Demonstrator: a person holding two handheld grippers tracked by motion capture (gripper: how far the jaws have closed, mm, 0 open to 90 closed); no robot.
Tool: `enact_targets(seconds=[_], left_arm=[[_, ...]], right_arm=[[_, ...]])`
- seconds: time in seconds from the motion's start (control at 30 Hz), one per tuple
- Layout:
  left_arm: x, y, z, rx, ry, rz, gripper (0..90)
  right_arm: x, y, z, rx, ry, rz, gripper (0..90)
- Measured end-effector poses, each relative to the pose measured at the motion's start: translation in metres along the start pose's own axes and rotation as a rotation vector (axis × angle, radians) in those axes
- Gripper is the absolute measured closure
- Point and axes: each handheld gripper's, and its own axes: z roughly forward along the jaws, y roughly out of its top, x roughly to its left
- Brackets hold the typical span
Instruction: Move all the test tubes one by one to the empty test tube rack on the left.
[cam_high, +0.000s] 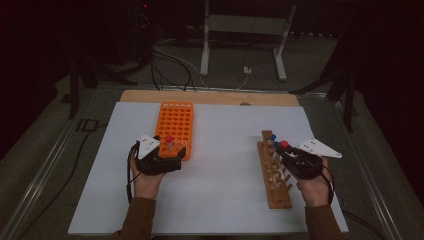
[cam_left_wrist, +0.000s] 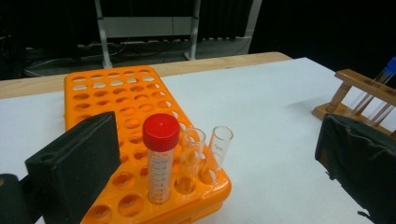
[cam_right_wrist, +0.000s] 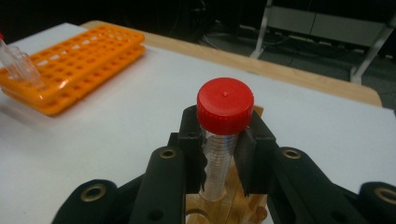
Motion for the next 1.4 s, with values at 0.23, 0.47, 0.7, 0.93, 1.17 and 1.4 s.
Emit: enact_targets(seconds=[0.23, 0.47, 0.7, 0.93, 1.17, 1.4], left_arm=[[-0.006, 0.003, -0.001, -0.009, -0.010, 0.013, 0.8], [-0.011, 0.005, -0.002, -0.021, -0.019, 0.020, 0.8], [-0.019, 0.009, -0.003, -0.032, -0.042, 0.035, 0.8], [-0.035, 0.015, -0.003, -0.051, -0.111, 0.031, 0.8], [-0.055, 0.016, 0.002, -0.045, -0.167, 0.066, 0.8], [-0.075, 0.011, 0.010, -0.023, -0.205, 0.110, 0.9]], right_arm=[[0.005, 0.010, -0.012, -0.049, 0.009, -0.009, 74.5], [0.010, 0.013, -0.015, -0.062, 0.037, -0.015, 74.5], [0.015, 0.012, -0.012, -0.058, 0.089, -0.004, 74.5], [0.026, 0.009, -0.005, -0.037, 0.129, -0.014, 74.5], [0.038, 0.007, 0.002, -0.027, 0.156, -0.036, 74.5], [0.047, 0.005, 0.006, -0.017, 0.183, -0.044, 74.5]])
